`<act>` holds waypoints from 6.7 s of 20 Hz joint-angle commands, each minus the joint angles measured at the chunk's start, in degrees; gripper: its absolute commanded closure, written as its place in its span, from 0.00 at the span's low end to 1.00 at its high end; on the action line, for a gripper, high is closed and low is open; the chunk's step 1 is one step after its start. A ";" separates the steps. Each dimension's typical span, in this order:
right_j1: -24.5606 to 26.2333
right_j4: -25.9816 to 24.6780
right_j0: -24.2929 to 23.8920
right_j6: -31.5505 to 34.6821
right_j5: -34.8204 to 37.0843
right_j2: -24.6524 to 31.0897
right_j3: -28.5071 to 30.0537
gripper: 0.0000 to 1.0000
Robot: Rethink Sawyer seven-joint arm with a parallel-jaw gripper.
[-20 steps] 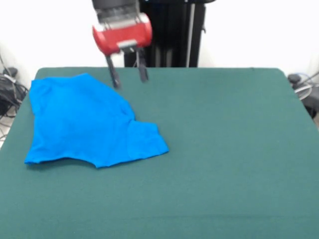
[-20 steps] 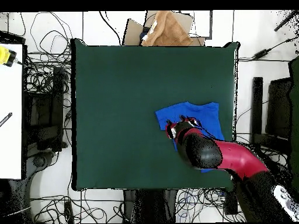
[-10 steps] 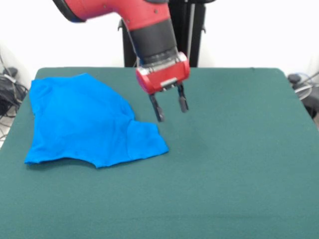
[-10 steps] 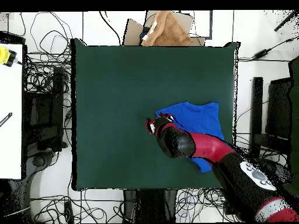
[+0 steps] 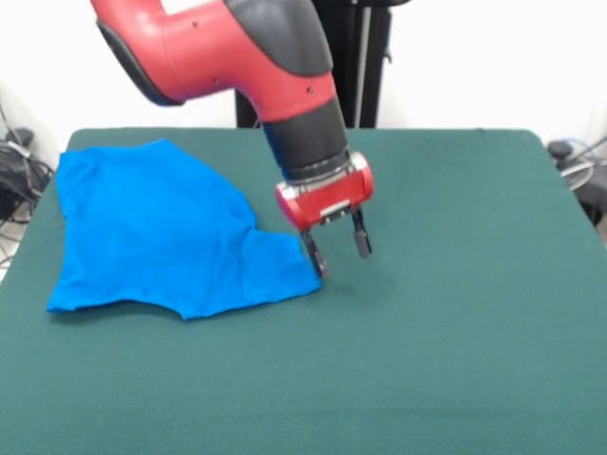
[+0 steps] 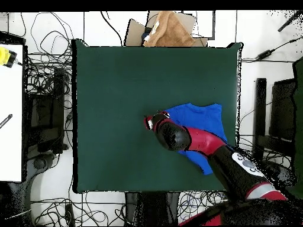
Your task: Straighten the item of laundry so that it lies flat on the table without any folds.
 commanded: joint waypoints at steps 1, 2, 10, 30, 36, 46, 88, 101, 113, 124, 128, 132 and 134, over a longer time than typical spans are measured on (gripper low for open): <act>7.43 -2.85 0.67 6.17 -2.81 -3.43 -9.89 0.00; 7.27 -2.50 0.51 6.05 -2.02 -3.07 -10.19 0.00; 2.12 -0.61 0.59 5.59 3.57 -2.37 -10.58 0.00; -15.69 -2.87 5.41 10.98 2.04 -15.31 0.50 0.00; -7.37 -5.26 5.96 9.04 -2.20 -19.76 -2.28 0.00; -0.12 -13.42 0.57 7.11 -10.56 -21.05 -0.64 0.00; 10.05 -18.27 -3.97 3.63 -7.92 -14.03 -5.42 0.00; 8.31 -20.44 -2.81 6.30 -14.71 -13.72 -3.50 0.00; 3.91 -17.44 1.45 8.23 -13.75 -13.56 -1.57 0.00; 6.32 -17.76 1.67 8.41 -14.24 -13.72 -2.48 0.00; 5.73 -17.15 2.75 9.00 -14.70 -14.53 -2.13 0.00; 5.49 -17.42 2.60 8.97 -14.73 -14.72 -1.81 0.00; 5.47 -17.22 2.83 9.05 -14.62 -14.71 -1.93 0.00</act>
